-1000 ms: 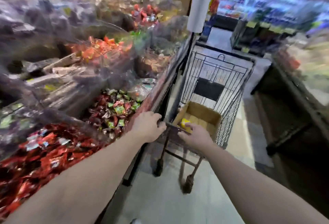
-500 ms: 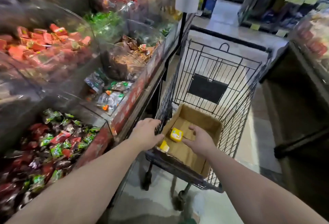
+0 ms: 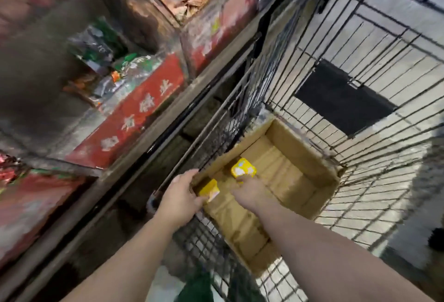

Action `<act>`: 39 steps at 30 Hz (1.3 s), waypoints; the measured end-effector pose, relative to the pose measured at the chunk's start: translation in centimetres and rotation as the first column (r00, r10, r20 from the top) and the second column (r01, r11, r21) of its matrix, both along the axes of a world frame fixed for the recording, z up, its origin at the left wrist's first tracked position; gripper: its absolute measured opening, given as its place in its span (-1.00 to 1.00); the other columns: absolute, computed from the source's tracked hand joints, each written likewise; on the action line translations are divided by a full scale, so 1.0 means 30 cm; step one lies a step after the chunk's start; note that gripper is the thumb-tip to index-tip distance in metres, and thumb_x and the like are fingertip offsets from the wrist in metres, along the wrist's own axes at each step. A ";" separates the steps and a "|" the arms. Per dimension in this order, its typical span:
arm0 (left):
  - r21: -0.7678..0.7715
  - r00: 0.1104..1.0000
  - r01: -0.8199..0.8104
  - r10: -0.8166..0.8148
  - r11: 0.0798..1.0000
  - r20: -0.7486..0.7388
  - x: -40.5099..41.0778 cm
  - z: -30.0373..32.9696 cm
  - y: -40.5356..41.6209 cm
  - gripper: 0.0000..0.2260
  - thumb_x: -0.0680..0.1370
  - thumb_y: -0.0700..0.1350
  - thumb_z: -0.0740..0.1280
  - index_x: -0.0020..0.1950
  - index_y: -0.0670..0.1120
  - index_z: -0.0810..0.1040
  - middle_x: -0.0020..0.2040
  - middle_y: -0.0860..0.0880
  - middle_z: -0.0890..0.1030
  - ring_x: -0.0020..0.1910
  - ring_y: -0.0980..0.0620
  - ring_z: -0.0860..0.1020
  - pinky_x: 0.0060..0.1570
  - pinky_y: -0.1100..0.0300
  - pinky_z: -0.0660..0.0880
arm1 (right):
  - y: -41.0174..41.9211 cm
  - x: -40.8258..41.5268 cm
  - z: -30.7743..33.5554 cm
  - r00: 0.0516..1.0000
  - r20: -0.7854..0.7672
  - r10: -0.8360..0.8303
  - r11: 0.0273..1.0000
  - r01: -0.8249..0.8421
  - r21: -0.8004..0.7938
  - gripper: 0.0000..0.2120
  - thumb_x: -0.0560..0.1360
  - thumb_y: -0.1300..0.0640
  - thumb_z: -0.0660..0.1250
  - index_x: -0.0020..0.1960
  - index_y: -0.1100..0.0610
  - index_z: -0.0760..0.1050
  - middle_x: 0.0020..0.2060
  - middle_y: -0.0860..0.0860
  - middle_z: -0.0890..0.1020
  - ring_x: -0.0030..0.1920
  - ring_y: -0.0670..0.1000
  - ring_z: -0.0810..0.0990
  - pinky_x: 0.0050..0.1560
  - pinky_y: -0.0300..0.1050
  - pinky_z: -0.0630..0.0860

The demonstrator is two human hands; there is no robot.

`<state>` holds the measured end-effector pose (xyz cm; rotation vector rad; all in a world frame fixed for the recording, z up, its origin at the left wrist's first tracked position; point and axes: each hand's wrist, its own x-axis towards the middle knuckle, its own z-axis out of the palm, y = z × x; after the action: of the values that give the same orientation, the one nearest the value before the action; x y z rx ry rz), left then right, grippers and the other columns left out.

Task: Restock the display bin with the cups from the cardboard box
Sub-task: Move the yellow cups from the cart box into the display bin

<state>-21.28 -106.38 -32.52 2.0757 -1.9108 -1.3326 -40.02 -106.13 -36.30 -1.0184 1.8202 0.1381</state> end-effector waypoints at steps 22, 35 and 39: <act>0.114 0.996 0.088 -0.092 0.990 0.024 -0.041 -0.219 -0.001 0.06 0.22 0.13 0.58 0.56 0.02 0.03 0.50 -0.01 0.25 0.49 0.04 0.16 0.42 0.19 0.15 | -0.021 -0.046 -0.249 0.587 0.553 -0.591 0.806 0.400 0.437 -0.64 0.47 0.33 0.38 0.25 0.18 0.46 -0.02 0.09 0.68 -0.10 0.04 0.67 -0.03 -0.15 0.61; 0.097 0.999 -0.045 0.045 0.994 0.002 -0.082 -0.305 0.035 -0.09 0.15 0.16 0.56 0.36 0.25 0.11 0.19 0.02 0.55 0.16 -0.03 0.55 0.16 -0.02 0.48 | -0.025 -0.095 -0.241 0.753 0.579 -0.313 0.948 0.206 0.244 -0.53 0.44 0.04 0.47 0.29 0.05 0.41 0.12 0.01 0.61 0.00 -0.02 0.61 0.02 -0.12 0.52; 0.136 0.996 -0.085 0.088 0.987 -0.011 -0.084 -0.343 0.032 -0.11 0.18 0.06 0.59 0.33 0.25 0.11 0.14 0.05 0.56 0.15 -0.06 0.54 0.18 -0.03 0.47 | -0.045 -0.161 -0.387 0.957 0.060 -0.284 0.929 0.290 -0.229 -0.27 0.36 -0.08 0.50 0.43 0.06 0.28 0.28 0.07 0.47 0.31 0.07 0.45 0.26 -0.03 0.43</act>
<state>-23.79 -105.41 -42.81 2.1725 -1.7473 -1.4945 -44.85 -107.48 -47.91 -0.8955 1.9725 -0.2752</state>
